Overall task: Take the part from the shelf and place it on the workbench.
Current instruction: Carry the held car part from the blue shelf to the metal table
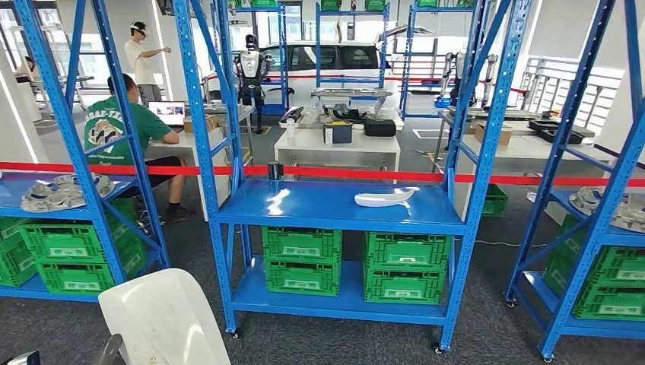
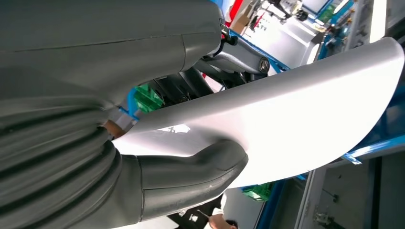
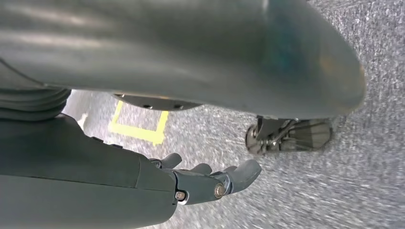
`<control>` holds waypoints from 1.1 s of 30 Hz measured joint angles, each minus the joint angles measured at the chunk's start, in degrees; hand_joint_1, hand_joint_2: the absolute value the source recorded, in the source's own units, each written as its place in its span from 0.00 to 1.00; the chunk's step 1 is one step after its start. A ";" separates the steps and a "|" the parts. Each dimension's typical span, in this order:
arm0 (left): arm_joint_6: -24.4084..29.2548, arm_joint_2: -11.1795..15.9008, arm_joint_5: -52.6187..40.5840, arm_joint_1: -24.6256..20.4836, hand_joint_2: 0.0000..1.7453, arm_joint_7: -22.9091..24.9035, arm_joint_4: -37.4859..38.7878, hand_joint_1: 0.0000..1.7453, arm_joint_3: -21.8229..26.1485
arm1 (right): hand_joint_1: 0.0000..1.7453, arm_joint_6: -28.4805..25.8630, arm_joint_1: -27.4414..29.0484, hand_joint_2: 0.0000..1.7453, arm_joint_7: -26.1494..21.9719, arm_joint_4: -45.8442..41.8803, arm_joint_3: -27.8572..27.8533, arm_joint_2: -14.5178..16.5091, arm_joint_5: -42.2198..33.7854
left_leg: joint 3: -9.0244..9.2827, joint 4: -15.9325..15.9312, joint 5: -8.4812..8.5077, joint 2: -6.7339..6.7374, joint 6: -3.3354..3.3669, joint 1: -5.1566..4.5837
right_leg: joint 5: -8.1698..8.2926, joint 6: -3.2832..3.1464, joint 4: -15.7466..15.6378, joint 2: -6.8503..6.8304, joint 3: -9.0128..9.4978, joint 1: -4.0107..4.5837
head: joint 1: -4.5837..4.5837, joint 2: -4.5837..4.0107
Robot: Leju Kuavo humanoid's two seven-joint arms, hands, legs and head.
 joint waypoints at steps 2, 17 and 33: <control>0.07 -0.36 0.35 -0.25 1.00 0.04 0.07 1.00 -0.11 | 0.00 -0.22 -0.08 0.00 -0.47 0.00 0.12 -0.14 0.05 | -0.52 -0.11 0.42 -1.34 -0.91 0.12 | 0.11 -0.32 -1.35 0.47 0.42 0.11 | 0.01 0.00; -0.30 -0.19 1.85 -1.10 1.00 0.86 1.85 1.00 -0.21 | 0.00 -0.24 -0.21 0.00 -1.83 0.00 0.43 -0.18 0.25 | 1.32 -0.25 -1.52 9.53 -1.55 -0.41 | 0.60 -0.81 -1.62 -10.37 0.26 0.76 | -0.02 0.00; -0.90 0.68 1.75 -0.97 1.00 0.90 3.17 1.00 -0.17 | 0.00 0.63 0.20 0.00 -2.00 0.00 1.04 -0.08 -0.65 | -0.55 -0.24 0.47 -1.71 -1.27 0.14 | 0.65 -0.45 -1.00 -0.46 -0.28 0.10 | 0.05 0.00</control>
